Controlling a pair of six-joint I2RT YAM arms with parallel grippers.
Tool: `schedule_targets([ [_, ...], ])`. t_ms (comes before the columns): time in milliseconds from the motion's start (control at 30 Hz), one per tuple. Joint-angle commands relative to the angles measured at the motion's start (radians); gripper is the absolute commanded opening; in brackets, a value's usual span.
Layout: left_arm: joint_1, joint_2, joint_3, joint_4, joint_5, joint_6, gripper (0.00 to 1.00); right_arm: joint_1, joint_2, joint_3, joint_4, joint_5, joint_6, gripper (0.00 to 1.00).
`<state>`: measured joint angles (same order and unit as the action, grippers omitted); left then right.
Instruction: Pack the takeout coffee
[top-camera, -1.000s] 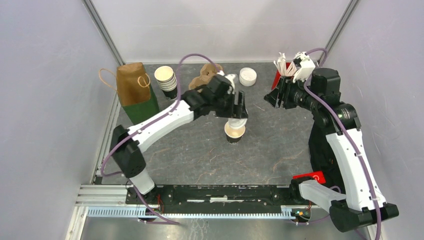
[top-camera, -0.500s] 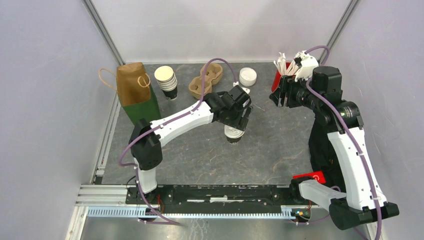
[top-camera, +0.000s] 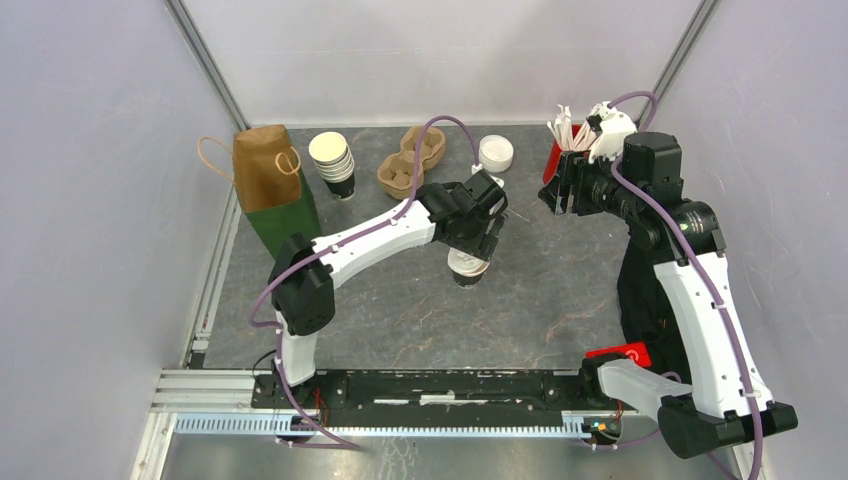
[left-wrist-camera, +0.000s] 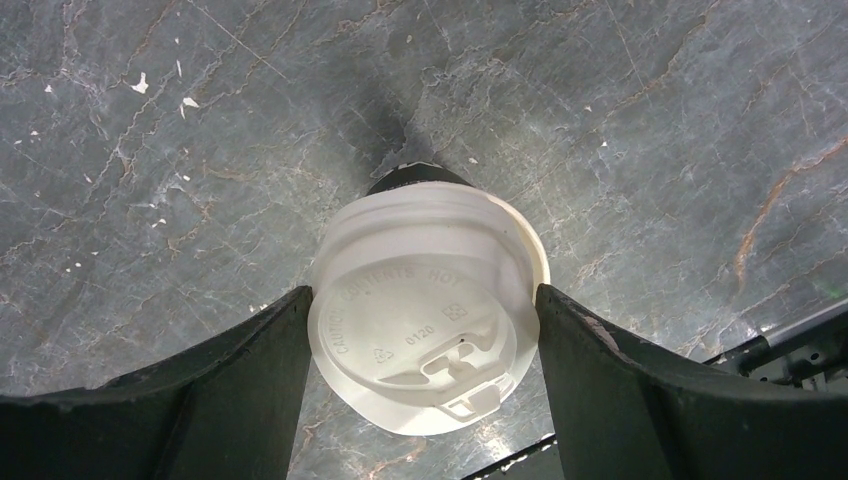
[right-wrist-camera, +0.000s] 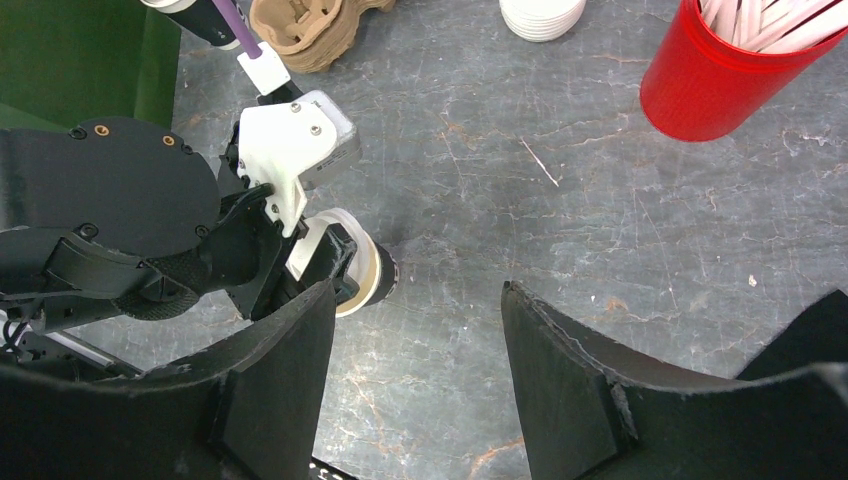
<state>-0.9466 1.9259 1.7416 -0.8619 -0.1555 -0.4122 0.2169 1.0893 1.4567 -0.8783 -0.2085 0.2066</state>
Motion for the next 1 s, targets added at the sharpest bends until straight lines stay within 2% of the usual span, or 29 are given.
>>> schedule_targets([
  [0, 0.0, 0.012, 0.046, 0.001, -0.009, 0.042, 0.8, 0.003, -0.005, 0.016, 0.025, 0.009, -0.021, 0.68],
  [633, 0.0, 0.009, 0.042, 0.001, -0.004, 0.048, 0.93, 0.004, -0.015, -0.004, 0.029, 0.001, -0.018, 0.69],
  [733, 0.0, 0.008, 0.044, 0.0, -0.005, 0.051, 0.99, 0.004, -0.015, -0.01, 0.032, 0.0, -0.017, 0.69],
  [967, 0.0, -0.009, 0.036, -0.003, -0.012, 0.051, 1.0, 0.005, -0.013, -0.014, 0.035, -0.003, -0.016, 0.69],
])
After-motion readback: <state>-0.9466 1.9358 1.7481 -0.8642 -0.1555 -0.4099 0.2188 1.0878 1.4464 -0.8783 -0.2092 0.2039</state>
